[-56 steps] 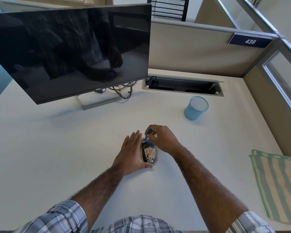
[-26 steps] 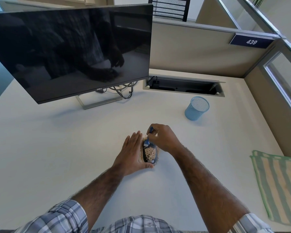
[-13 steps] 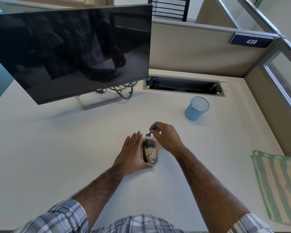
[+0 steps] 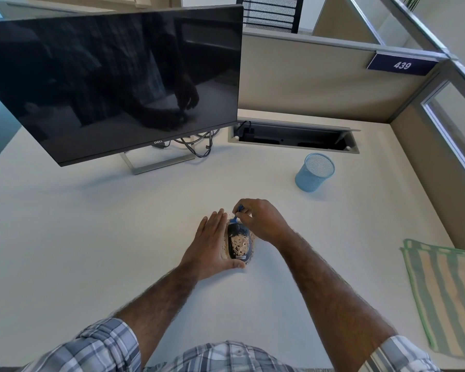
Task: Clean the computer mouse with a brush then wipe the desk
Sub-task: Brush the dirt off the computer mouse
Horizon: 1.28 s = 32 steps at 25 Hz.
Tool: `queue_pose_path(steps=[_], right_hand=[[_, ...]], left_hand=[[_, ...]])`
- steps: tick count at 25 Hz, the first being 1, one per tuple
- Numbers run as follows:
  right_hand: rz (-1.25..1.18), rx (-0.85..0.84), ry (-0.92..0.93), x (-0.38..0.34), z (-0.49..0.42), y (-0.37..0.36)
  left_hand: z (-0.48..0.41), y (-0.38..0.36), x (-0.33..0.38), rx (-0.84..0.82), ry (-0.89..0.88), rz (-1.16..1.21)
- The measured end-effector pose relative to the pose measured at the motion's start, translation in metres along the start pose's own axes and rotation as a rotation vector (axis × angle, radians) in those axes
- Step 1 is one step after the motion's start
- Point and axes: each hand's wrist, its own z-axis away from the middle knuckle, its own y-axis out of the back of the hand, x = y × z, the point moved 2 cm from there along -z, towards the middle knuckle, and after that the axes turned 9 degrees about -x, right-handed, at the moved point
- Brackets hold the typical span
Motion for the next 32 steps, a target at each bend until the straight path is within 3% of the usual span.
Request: queue_pose_path(steps=[28, 32], right_hand=[[0.004, 0.165, -0.12, 0.01, 0.012, 0.004], [-0.084, 0.226, -0.151, 0.004, 0.014, 0.004]], left_hand=[[-0.001, -0.003, -0.002, -0.012, 0.002, -0.021], [-0.001, -0.002, -0.002, 0.005, -0.014, -0.026]])
